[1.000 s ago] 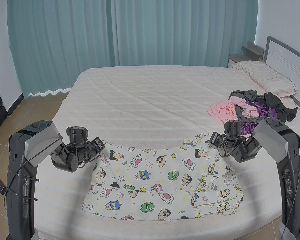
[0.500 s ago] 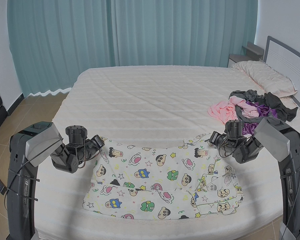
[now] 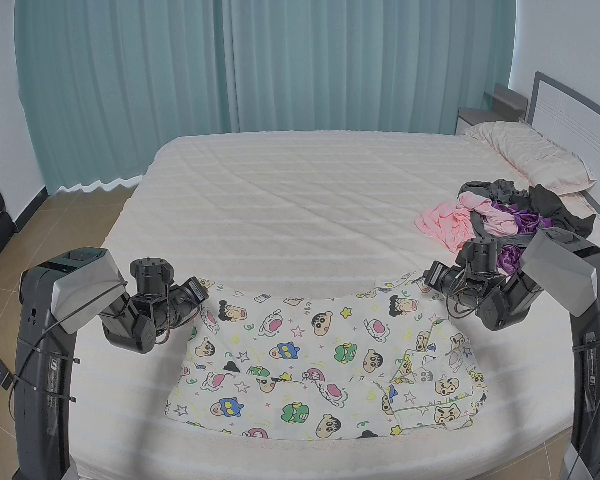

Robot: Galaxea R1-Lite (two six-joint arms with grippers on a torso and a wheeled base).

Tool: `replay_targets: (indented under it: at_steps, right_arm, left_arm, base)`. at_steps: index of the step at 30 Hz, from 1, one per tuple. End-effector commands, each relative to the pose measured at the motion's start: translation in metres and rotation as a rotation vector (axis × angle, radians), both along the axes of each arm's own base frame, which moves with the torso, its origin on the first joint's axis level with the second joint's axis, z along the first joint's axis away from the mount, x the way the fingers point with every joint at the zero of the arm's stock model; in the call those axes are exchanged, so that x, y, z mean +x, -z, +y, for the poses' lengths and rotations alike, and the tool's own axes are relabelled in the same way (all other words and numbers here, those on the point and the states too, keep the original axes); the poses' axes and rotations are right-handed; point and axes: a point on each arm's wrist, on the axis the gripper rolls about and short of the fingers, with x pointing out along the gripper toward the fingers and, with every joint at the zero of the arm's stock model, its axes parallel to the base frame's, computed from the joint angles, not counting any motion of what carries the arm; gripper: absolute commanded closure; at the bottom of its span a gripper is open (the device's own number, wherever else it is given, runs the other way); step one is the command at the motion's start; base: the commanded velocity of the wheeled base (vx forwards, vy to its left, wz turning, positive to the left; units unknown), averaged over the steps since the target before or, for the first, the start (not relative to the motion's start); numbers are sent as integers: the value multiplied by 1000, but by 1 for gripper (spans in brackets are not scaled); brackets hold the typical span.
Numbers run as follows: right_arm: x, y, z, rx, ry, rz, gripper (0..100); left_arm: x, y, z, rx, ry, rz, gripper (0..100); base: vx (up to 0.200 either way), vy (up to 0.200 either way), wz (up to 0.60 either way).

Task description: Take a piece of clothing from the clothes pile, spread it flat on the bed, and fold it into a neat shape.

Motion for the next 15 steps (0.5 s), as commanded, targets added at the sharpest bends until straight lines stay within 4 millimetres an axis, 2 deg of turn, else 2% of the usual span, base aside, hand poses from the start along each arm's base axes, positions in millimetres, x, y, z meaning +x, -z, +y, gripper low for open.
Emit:
replay_targets:
  at_steps: [1, 9, 15]
  right_arm:
    - [-15, -18, -2, 13, -23, -22, 100]
    - [-48, -27, -5, 42, -91, -29, 100]
    - [-71, -29, -8, 51, -122, -19, 100]
  left_arm:
    - [-6, -1, 2, 4, -1, -22, 100]
    - [-27, -9, 5, 10, 9, -86, 100]
    - [-42, -5, 8, 62, 32, -102, 100]
  base:
    - [0, 0, 0]
    - [0, 0, 0]
    - [0, 0, 0]
